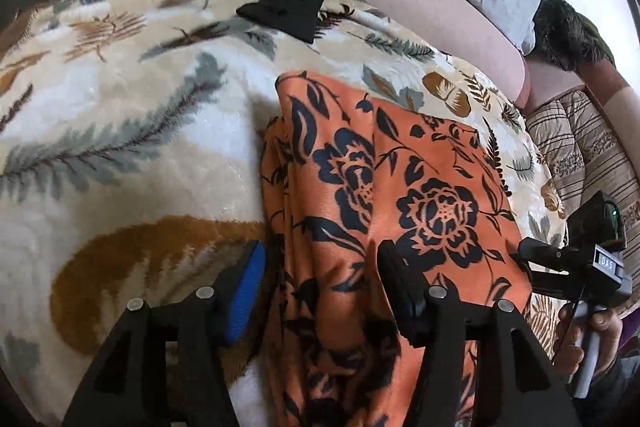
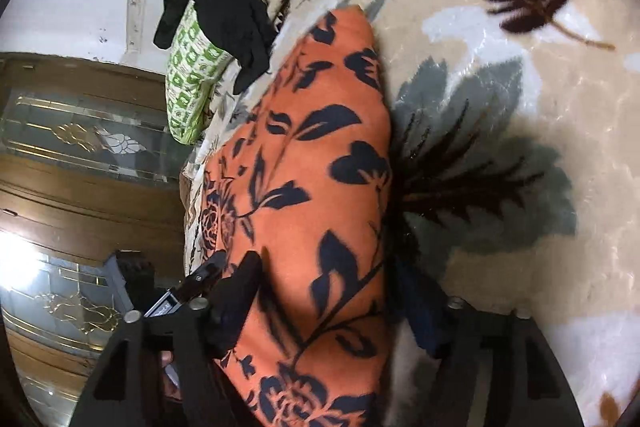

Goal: Fold small clothes

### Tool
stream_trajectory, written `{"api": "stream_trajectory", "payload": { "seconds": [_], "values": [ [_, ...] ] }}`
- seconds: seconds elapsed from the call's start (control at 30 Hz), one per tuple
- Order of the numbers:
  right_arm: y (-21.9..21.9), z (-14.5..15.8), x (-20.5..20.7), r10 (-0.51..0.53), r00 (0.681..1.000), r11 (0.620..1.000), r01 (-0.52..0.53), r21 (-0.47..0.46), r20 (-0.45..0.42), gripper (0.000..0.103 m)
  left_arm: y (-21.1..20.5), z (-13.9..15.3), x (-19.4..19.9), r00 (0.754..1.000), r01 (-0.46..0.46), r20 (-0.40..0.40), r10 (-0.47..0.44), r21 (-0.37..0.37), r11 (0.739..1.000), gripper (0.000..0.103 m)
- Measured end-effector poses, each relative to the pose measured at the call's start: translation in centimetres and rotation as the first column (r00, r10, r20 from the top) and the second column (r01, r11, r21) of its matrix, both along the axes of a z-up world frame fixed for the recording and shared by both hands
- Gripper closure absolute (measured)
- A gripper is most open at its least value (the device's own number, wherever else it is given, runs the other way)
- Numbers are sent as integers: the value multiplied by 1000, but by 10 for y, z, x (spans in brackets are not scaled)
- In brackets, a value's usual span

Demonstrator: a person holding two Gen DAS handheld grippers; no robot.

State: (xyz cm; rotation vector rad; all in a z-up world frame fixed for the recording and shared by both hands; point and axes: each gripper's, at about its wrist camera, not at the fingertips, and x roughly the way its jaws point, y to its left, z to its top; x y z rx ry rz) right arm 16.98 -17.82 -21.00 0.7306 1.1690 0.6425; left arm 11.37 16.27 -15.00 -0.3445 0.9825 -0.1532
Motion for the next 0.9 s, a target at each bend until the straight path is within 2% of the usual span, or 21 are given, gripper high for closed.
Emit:
{"api": "stream_trajectory", "payload": {
  "seconds": [0.23, 0.47, 0.73, 0.77, 0.83, 0.87, 0.9],
  "values": [
    [7, 10, -3, -13, 1000, 999, 13, -40, -8, 30, 5, 2, -6, 1000, -11, -8, 11, 17, 1000, 40],
    [7, 13, -3, -7, 1000, 998, 6, -57, -16, 30, 4, 4, -4, 1000, 2, -9, -2, -4, 1000, 40],
    [8, 15, 4, -1, 1000, 998, 3, -64, 28, 26, -1, 1, 4, 1000, 28, -14, -28, -6, 1000, 39],
    [8, 14, 5, -2, 999, 998, 4, -61, 33, 26, -1, -3, 6, 999, 28, -23, -28, -5, 1000, 38],
    [9, 10, 8, -3, 1000, 998, 5, -62, 24, 26, -1, -13, 10, 998, 33, -55, -35, -21, 999, 25],
    [10, 6, 10, -4, 1000, 998, 5, -60, 15, 26, -1, -22, 13, 995, 44, -86, -48, -46, 998, 22],
    [11, 3, 12, -3, 1000, 998, 3, -57, 5, 25, 0, -24, 13, 996, 45, -76, -49, -53, 998, 20]
  ]
}}
